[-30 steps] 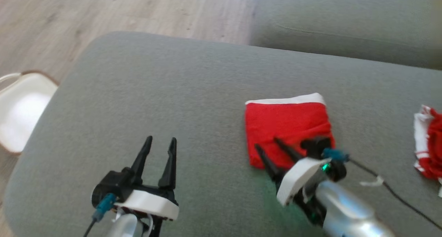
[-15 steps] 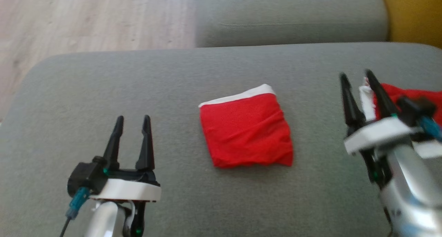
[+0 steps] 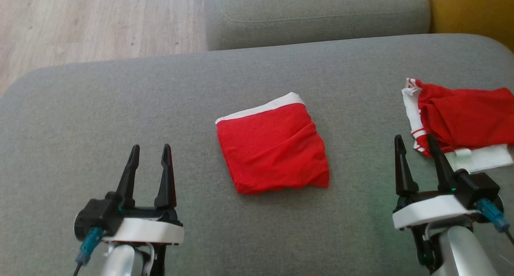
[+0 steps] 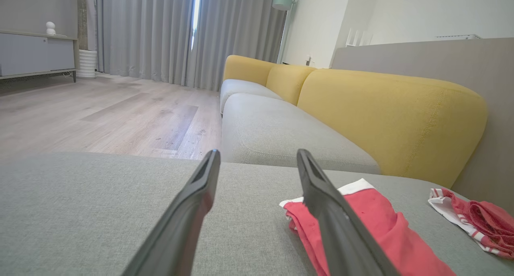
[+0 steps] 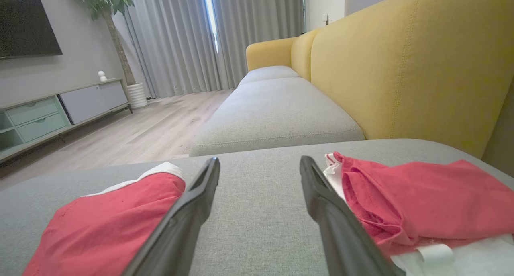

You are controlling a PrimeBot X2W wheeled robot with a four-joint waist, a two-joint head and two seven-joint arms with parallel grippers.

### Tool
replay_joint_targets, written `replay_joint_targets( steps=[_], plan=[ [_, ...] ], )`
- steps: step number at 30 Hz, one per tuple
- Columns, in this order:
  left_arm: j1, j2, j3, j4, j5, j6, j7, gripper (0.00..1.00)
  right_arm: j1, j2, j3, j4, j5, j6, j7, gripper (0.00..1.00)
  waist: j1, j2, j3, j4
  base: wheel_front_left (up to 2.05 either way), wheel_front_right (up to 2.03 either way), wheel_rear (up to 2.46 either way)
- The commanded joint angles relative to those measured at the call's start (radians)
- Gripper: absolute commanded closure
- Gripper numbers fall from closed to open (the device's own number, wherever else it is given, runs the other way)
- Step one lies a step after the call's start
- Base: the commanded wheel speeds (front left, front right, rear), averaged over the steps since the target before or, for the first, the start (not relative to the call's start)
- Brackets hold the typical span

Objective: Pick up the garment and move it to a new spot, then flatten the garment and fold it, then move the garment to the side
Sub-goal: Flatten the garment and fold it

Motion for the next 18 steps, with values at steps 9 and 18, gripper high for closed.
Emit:
replay_joint_targets(
  steps=[9,18],
  plan=[
    [-0.065,0.003,-0.016,-0.032,-0.015,-0.002,-0.01,0.0,-0.099,0.012,0.047,-0.025,-0.028,-0.001,0.009,1.0,0.0,-0.0001,0.055,0.077,0.0,0.0,0.0],
    [-0.112,0.003,-0.042,-0.031,-0.03,-0.003,-0.01,0.0,-0.243,0.009,0.1,0.099,-0.061,-0.001,0.073,1.0,0.0,-0.0001,0.156,0.168,0.0,0.0,0.0]
  ],
)
